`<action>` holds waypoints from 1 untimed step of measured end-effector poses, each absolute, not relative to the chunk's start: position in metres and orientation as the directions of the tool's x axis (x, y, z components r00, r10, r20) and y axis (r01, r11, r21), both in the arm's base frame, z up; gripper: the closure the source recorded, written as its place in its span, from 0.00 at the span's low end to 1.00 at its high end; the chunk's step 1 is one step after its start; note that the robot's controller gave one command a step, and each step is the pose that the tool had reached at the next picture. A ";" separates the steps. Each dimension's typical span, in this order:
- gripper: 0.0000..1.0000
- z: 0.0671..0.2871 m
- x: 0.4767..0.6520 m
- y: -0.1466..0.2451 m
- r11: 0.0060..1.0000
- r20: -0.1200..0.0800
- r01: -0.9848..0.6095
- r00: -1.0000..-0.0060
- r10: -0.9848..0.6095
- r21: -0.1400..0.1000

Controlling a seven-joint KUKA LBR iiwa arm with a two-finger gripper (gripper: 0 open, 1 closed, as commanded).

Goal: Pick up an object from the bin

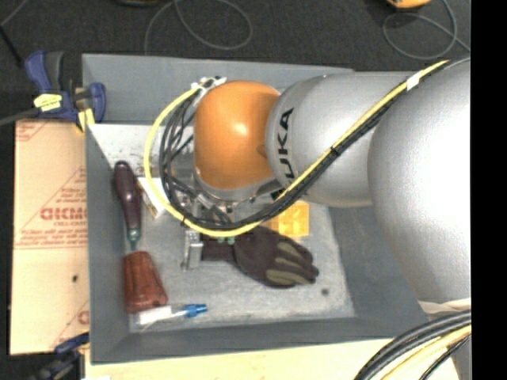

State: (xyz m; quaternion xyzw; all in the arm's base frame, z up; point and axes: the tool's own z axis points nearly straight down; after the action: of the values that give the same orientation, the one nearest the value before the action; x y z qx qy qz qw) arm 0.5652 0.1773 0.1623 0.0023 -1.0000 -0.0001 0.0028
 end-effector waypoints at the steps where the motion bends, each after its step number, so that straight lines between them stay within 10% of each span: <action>1: 0.00 0.167 0.567 0.177 1.000 -0.002 -0.001 -1.000 -0.001 0.002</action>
Offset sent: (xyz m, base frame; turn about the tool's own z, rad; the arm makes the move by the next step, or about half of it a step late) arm -0.0120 -0.0742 -0.0695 -0.0354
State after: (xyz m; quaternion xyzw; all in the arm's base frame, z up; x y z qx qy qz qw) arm 0.5670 0.1766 0.1668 0.0007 -1.0000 -0.0008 -0.0010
